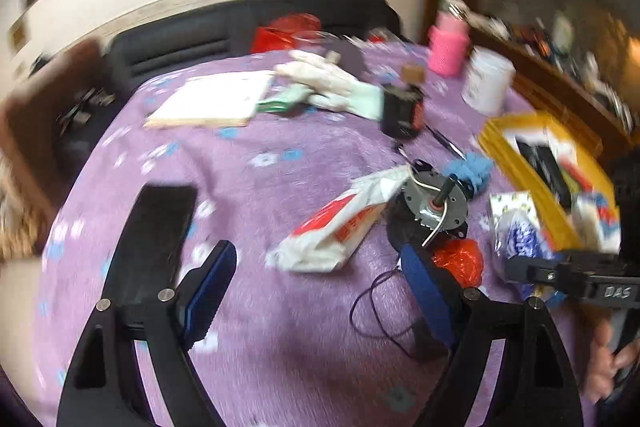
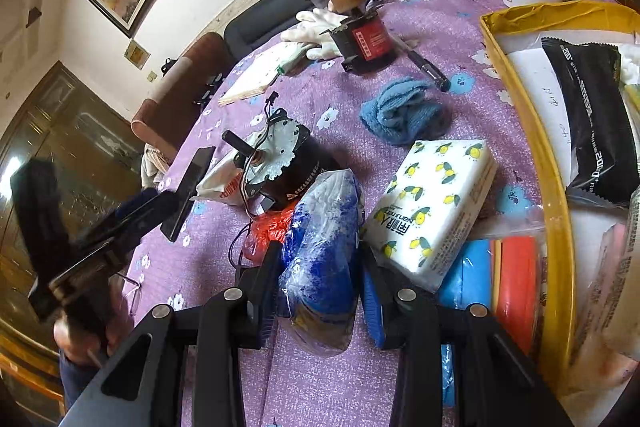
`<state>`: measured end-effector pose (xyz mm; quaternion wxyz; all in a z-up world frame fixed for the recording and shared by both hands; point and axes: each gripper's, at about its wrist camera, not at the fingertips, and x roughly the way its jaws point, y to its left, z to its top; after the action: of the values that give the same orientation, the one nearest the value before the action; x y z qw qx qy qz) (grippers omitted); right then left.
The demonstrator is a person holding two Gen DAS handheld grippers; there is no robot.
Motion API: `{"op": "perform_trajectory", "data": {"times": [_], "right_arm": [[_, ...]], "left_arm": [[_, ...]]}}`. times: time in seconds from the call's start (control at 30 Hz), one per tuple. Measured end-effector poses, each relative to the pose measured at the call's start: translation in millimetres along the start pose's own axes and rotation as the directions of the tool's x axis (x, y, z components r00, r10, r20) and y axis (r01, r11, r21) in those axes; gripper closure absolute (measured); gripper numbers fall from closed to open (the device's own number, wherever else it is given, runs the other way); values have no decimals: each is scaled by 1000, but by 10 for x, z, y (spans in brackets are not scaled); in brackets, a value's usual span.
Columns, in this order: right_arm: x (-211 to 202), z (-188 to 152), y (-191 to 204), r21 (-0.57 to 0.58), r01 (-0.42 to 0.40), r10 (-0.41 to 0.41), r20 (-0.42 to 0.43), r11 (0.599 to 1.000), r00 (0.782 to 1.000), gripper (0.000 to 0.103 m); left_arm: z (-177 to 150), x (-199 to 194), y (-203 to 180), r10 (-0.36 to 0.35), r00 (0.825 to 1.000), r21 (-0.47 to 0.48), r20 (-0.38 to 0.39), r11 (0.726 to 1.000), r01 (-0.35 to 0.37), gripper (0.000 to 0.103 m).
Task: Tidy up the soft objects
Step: 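Grasp the blue plastic bag with the right tool while the left tool returns to the table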
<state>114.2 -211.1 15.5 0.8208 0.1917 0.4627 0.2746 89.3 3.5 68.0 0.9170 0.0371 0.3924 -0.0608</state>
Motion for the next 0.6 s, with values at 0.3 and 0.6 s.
{"op": "perform_trajectory", "data": {"times": [0.3, 0.6], "right_arm": [[-2, 6, -9, 17, -8, 8, 4, 1000, 1000, 63], [21, 8, -3, 13, -8, 8, -3, 1000, 1000, 63]], "left_arm": [[117, 528, -129, 14, 994, 168, -110, 986, 5, 30], [54, 772, -52, 33, 990, 39, -139, 999, -28, 55]]}}
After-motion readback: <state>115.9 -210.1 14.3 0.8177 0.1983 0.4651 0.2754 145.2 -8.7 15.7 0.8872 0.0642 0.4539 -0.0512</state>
